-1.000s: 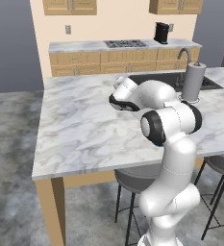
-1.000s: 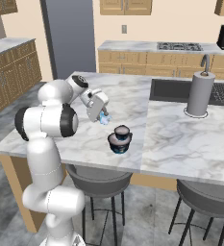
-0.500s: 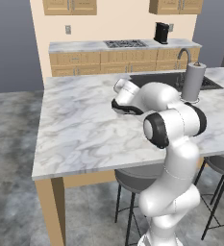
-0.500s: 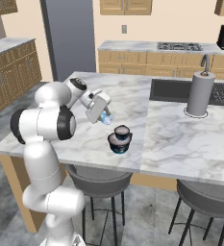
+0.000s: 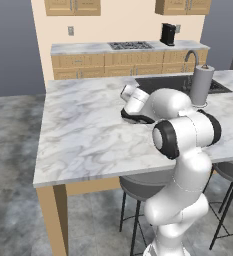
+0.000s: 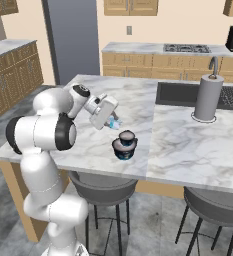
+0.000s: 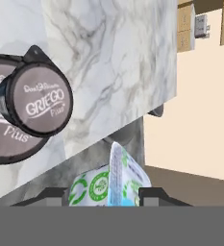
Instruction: Stack the yogurt containers by placing the smaller containers on top of the larger containers.
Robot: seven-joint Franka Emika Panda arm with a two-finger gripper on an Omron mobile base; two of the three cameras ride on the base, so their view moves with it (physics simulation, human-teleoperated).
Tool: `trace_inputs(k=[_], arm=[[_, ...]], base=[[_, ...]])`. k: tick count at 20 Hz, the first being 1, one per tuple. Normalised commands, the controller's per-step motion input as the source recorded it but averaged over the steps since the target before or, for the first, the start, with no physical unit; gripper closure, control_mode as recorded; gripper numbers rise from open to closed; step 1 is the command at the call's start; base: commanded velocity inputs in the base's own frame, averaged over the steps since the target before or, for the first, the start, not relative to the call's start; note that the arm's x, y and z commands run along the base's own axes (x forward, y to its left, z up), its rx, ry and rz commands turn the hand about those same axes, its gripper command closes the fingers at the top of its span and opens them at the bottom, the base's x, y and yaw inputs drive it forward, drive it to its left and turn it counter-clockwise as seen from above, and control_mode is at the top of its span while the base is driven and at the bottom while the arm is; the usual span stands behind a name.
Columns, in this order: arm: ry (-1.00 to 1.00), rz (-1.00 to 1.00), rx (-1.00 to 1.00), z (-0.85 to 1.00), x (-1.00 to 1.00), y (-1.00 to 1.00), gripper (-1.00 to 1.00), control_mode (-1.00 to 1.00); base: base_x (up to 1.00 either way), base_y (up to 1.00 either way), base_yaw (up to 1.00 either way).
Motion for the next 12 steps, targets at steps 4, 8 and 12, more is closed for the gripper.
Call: trace_inputs(k=[4,8,12], arm=[[0.0,0.12,0.01,0.0,0.0,-0.06,1.0,-1.0],[0.02,0.1,0.0,-0.01,0.0,-0.02,1.0,-1.0],[0.03,0.1,0.0,-0.06,0.0,0.0,1.0,-1.0]], base=[[0.0,0.0,0.0],[0.0,0.0,0.0],[0.0,0.0,0.0]])
